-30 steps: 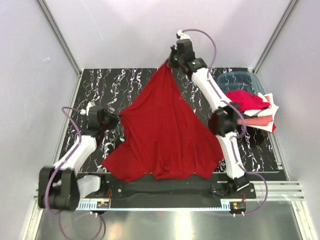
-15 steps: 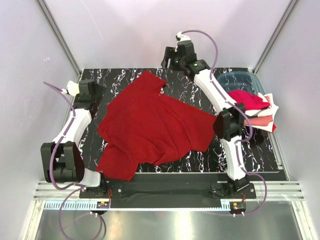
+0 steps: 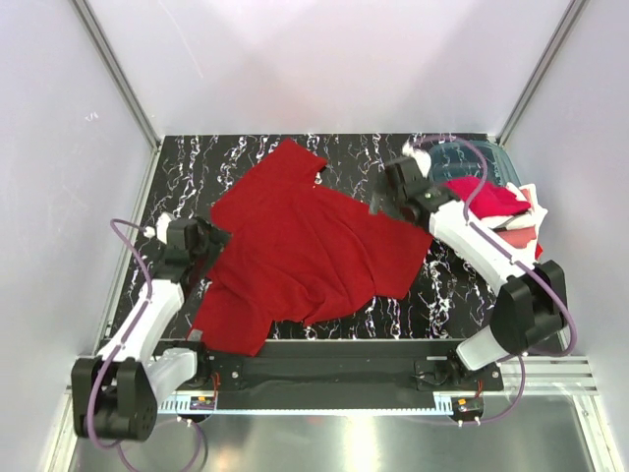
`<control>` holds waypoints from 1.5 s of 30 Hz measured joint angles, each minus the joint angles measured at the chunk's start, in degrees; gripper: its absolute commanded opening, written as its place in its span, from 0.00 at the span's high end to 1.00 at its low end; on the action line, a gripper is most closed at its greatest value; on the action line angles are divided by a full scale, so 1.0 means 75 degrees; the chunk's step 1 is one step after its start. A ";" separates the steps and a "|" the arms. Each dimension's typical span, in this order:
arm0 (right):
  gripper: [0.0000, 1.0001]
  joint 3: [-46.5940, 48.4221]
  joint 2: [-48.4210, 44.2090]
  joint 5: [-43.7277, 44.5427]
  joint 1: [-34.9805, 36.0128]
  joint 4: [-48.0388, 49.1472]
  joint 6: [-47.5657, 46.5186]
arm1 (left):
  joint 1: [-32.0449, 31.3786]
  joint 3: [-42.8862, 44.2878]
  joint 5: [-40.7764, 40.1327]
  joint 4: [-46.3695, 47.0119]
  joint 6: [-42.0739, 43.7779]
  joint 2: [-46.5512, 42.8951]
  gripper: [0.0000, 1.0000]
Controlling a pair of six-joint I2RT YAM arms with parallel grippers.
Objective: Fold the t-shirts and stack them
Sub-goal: Flatten the tshirt out
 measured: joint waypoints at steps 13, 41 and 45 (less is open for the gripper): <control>0.17 -0.3217 -0.0254 0.0192 0.0003 0.1067 0.1250 | -0.0743 -0.0490 0.0612 0.0883 0.1585 0.0009 0.14; 1.00 0.1734 0.4380 -0.0087 0.0000 0.0140 0.0877 | -0.0793 -0.0478 0.1230 0.1413 0.1938 -0.0108 0.14; 0.89 0.5036 0.6100 0.0265 -0.0527 -0.0921 0.0851 | -0.0793 -0.0484 0.1224 0.1498 0.1938 0.0026 0.14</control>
